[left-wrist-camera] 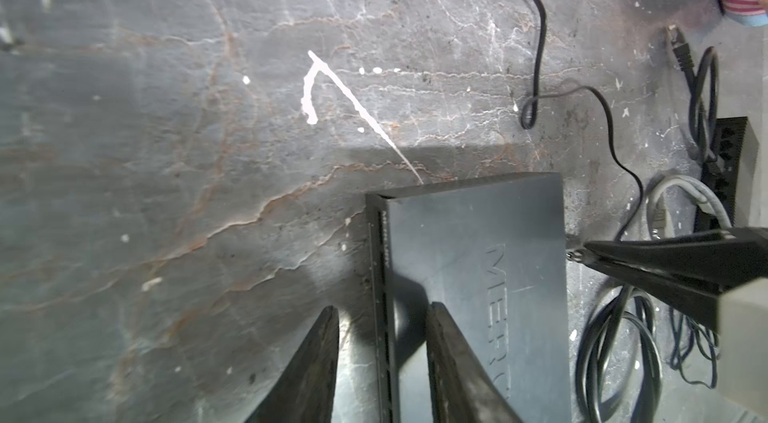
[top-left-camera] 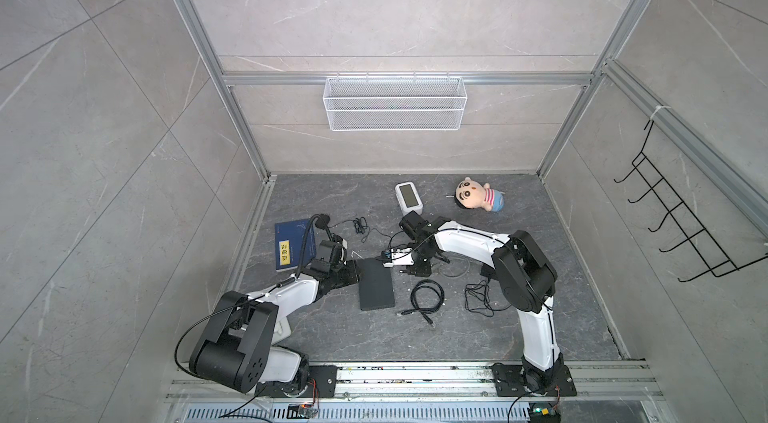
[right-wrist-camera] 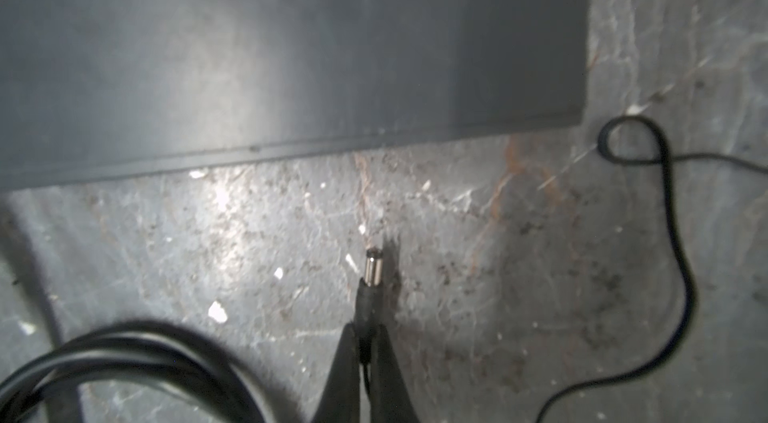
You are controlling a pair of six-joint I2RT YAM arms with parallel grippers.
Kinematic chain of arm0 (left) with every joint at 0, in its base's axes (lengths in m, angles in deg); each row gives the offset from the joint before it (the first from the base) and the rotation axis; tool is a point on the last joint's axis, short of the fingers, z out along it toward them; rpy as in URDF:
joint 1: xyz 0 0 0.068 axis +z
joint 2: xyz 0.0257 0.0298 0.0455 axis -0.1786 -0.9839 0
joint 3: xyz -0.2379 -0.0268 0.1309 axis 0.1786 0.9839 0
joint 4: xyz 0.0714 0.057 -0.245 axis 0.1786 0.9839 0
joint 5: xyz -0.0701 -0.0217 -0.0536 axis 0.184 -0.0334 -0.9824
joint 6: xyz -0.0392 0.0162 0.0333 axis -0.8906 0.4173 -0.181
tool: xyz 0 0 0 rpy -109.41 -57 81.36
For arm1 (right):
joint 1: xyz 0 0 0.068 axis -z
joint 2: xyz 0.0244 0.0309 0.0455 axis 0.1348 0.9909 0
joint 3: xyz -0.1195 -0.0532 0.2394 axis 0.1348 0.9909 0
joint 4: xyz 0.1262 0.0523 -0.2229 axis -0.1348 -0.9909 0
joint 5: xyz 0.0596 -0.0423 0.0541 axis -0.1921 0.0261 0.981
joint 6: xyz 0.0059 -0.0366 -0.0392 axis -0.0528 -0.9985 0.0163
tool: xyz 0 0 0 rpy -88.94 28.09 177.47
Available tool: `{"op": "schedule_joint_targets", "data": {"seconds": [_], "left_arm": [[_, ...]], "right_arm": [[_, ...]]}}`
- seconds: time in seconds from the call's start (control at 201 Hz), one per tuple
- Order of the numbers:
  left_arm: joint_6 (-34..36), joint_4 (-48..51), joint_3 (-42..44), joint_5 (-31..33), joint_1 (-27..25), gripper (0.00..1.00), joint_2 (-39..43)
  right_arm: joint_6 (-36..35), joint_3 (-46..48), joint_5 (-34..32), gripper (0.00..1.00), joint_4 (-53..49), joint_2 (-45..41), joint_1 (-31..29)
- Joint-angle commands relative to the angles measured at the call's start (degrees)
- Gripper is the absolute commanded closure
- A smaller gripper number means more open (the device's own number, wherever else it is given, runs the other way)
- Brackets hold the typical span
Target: Insert the plug into the switch port
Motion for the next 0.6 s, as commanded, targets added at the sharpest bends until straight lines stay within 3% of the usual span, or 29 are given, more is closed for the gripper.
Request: {"op": "schedule_joint_targets", "data": {"seconds": [0.0,0.592], "left_arm": [[0.67,-0.44,-1.93,-2.47,-0.23,0.62,-0.67],[3.52,1.41,-3.75,-4.66,-0.54,0.64,-3.16]], "right_arm": [[-0.55,-1.97,-0.48,0.95,-0.93,2.42,-0.34],[-0.13,-4.77,4.69,0.95,3.7,3.85,-1.1]]}}
